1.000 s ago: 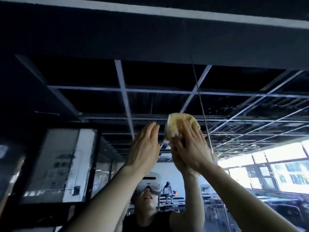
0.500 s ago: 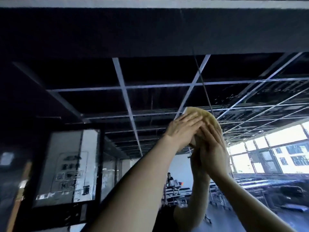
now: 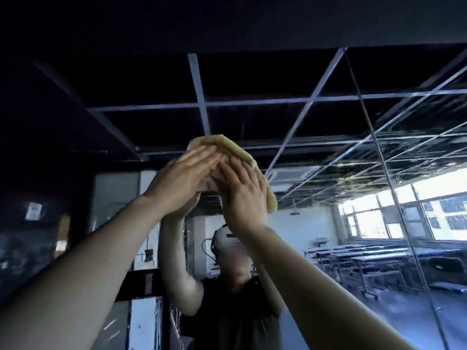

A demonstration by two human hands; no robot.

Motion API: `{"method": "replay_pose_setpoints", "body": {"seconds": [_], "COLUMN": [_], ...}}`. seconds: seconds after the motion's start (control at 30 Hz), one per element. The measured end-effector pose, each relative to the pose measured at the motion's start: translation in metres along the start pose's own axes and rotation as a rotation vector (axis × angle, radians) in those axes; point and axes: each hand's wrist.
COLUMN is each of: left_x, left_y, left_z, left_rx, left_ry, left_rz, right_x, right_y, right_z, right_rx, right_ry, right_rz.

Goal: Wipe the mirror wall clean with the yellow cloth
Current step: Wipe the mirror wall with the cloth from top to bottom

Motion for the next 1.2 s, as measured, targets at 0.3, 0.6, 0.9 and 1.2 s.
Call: {"method": "replay_pose_setpoints", "body": {"seconds": [0.3, 0.6, 0.9, 1.2], "left_x": [0.007, -0.035, -0.071, -0.070], "left_y": [-0.011, -0.005, 0.056, -0.050], "left_z": [0.037, 0.057, 0.136, 0.141], "left_rx": [0.171, 0.249, 0.238, 0.262], "left_ry": [-0.126, 0.108, 0.073, 0.108], "left_rz": [0.071, 0.251, 0.286, 0.274], "right_x": [0.031, 0.030, 0.066, 0.100], "right_y": [-0.035, -0.029, 0.037, -0.027], "right_z": [0.038, 0.055, 0.106, 0.138], "right_rx": [0.384, 0.366, 0.613, 0.466], "right_ry": [0.108, 0.022, 0.108, 0.196], "right_rz": [-0.156, -0.073, -0.247, -0.144]}}
Point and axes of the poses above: each hand's wrist, its own y-axis away from the middle knuckle, its own x-axis out of the back of the hand, z = x × y, and after that the axes turned 1 degree about -x, right-handed
